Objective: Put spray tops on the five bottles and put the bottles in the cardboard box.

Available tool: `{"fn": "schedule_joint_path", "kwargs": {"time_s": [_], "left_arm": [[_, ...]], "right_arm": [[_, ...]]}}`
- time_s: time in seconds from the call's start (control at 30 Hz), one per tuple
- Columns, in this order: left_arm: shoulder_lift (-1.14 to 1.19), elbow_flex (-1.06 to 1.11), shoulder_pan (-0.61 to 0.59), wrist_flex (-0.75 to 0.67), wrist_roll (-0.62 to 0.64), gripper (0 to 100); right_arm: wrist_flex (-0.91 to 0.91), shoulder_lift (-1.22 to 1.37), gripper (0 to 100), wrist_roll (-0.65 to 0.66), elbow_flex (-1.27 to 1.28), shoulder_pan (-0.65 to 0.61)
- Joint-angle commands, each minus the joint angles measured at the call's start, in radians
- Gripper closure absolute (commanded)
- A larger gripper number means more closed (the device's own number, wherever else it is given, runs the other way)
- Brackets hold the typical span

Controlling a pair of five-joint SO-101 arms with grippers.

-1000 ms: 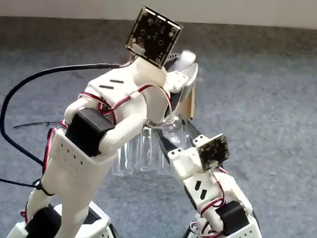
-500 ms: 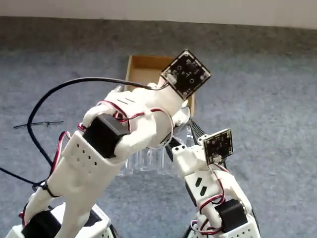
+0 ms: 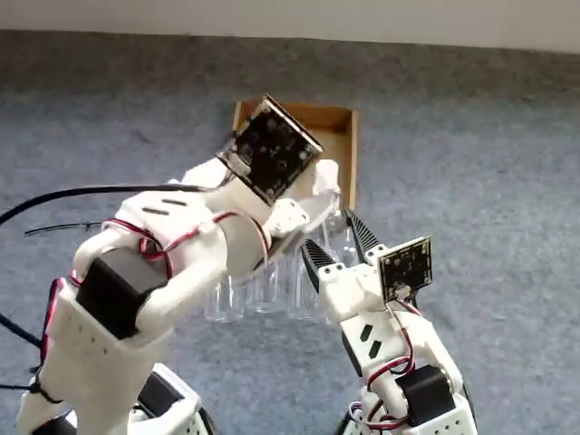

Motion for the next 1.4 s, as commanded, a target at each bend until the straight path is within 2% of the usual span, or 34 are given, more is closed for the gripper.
{"fn": "schedule_joint_path", "kwargs": {"time_s": [0.0, 0.17, 0.4, 0.67, 0.83, 1.03, 1.2, 1.37], "left_arm": [[0.058, -0.013, -0.090, -0.112, 0.002, 82], [0.120, -0.013, -0.105, -0.167, -0.002, 83], [0.157, 0.002, -0.097, -0.163, -0.002, 84], [0.153, 0.071, -0.031, -0.072, -0.003, 84], [0.153, 0.090, -0.002, -0.080, -0.003, 84], [0.159, 0.097, 0.062, -0.075, -0.140, 85], [0.150, 0.087, 0.039, -0.072, -0.141, 85], [0.101, 0.010, -0.064, -0.052, -0.143, 85]], "right_arm": [[-0.024, -0.010, 99.4, -0.011, -0.025, 0.007], [-0.024, -0.010, 99.4, -0.011, -0.025, 0.005], [-0.022, -0.010, 99.4, -0.011, -0.024, 0.008], [-0.022, -0.010, 99.4, -0.011, -0.024, 0.008], [-0.022, -0.010, 99.4, -0.011, -0.024, 0.010], [-0.021, -0.008, 99.4, -0.011, -0.024, 0.010], [-0.021, -0.008, 99.4, -0.011, -0.022, 0.010], [-0.021, -0.008, 99.4, -0.011, -0.022, 0.010]]}}
